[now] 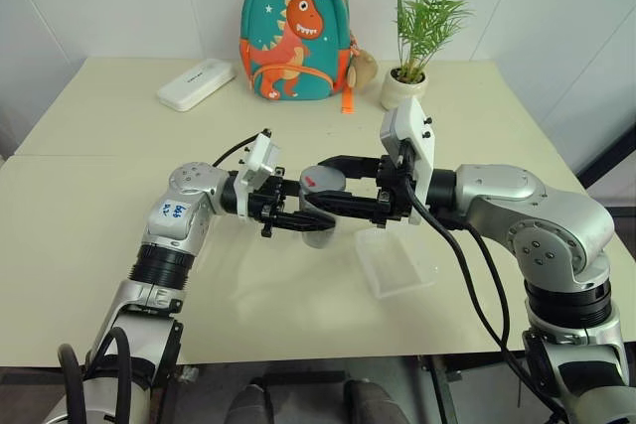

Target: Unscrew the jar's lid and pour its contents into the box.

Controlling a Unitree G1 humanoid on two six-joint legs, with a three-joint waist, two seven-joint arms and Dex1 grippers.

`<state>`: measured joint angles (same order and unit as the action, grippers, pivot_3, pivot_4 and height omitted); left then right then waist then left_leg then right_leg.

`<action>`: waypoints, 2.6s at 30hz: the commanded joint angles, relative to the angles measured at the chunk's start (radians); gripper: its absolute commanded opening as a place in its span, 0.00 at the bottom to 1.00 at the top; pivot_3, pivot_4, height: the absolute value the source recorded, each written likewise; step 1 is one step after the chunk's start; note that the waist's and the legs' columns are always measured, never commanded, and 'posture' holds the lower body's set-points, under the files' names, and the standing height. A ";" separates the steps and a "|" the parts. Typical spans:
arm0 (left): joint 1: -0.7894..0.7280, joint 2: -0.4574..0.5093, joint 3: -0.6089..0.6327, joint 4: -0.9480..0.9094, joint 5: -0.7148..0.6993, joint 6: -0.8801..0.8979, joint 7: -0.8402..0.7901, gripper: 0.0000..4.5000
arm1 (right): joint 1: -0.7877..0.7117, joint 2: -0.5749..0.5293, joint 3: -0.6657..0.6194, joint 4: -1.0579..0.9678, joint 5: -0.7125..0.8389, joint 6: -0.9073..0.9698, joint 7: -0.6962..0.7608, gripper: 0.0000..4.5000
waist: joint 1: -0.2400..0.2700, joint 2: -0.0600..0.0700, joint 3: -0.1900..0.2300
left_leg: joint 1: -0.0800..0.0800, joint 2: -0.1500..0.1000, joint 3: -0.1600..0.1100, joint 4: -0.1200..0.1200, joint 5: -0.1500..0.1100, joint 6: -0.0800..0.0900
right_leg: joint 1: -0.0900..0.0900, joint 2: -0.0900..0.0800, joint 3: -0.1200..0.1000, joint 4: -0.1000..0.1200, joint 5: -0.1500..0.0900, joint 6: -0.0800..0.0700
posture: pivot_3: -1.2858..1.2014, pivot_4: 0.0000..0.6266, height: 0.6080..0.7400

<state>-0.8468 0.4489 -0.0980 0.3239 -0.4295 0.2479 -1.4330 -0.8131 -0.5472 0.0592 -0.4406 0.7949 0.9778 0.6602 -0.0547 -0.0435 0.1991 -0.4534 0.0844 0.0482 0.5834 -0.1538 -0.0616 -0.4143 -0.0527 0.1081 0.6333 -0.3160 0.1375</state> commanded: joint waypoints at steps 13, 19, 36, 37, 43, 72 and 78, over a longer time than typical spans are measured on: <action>0.034 0.025 0.011 -0.042 0.015 -0.001 0.011 0.43 | -0.010 -0.100 -0.086 -0.004 -0.072 -0.097 0.012 0.56 | 0.001 0.000 0.000 | -0.001 0.000 0.000 0.000 0.000 0.000 | -0.001 0.000 0.000 0.000 0.000 0.000 | 0.52 0.24 1.00; 0.016 0.079 0.073 -0.048 -0.002 0.031 0.040 0.43 | 0.143 -0.228 -0.217 -0.025 -0.082 -0.057 -0.026 0.56 | 0.004 0.000 0.000 | -0.001 0.000 0.000 0.000 0.000 0.000 | -0.001 0.000 0.000 -0.001 0.000 0.000 | 0.52 0.24 1.00; -0.067 0.076 0.098 0.052 0.019 -0.004 0.065 0.43 | 0.740 -0.092 -0.461 0.025 -0.279 -0.168 -0.272 0.56 | 0.018 0.000 0.000 | -0.001 0.000 0.001 0.007 0.002 0.003 | 0.003 0.000 0.002 -0.003 -0.003 -0.011 | 0.52 0.24 1.00; -0.069 0.072 0.096 0.057 0.022 -0.007 0.064 0.43 | 0.741 -0.082 -0.461 0.034 -0.283 -0.171 -0.281 0.56 | 0.018 0.000 0.000 | -0.001 0.000 0.001 0.008 0.002 0.003 | 0.003 0.000 0.002 -0.003 -0.003 -0.011 | 0.52 0.24 1.00; -0.076 0.053 0.092 0.068 0.025 -0.019 0.071 0.43 | 0.765 -0.057 -0.456 0.076 -0.320 -0.205 -0.298 0.56 | 0.019 0.000 0.000 | -0.001 0.000 0.001 0.008 0.002 0.003 | 0.004 0.000 0.002 -0.004 -0.002 -0.011 | 0.52 0.24 1.00; -0.346 -0.166 -0.114 0.465 0.480 -0.777 0.413 0.43 | 1.047 -0.180 -0.719 -0.100 0.021 -0.419 0.212 0.99 | 0.025 0.000 0.000 | -0.001 -0.001 -0.001 0.009 0.002 0.003 | 0.008 0.002 0.004 -0.014 0.004 -0.002 | 0.52 0.24 1.00; -0.440 -0.189 -0.294 0.506 0.909 -1.157 0.835 0.43 | 1.089 -0.196 -0.781 -0.132 0.065 -0.398 0.205 0.99 | 0.029 -0.001 0.000 | -0.002 -0.001 0.000 0.010 0.002 0.003 | 0.008 0.002 0.006 -0.015 0.004 -0.004 | 0.52 0.24 1.00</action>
<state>-1.2277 0.2699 -0.3656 0.8469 0.3657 -0.8203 -0.7474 0.2688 -0.7252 -0.6637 -0.5392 0.8301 0.5874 0.8628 -0.0260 -0.0441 0.1996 -0.4557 0.0834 0.0479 0.5938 -0.1521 -0.0589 -0.4061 -0.0510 0.1142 0.6179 -0.3124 0.1332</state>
